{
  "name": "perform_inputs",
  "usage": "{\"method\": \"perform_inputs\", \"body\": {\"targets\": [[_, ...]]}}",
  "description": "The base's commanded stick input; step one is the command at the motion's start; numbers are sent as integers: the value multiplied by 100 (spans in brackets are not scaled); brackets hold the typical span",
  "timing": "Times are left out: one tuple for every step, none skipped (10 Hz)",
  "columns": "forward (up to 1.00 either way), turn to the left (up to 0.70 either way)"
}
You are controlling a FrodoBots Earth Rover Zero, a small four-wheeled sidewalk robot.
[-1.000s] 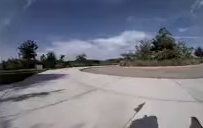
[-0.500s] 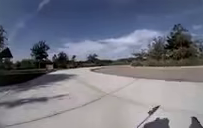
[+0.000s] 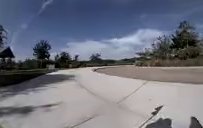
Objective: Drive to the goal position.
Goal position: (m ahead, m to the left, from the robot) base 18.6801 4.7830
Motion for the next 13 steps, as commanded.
{"method": "perform_inputs", "body": {"targets": [[85,22],[85,34],[85,34],[85,34],[85,19],[85,0],[85,1],[85,22],[85,12],[85,0],[85,0],[85,0],[85,26]]}}
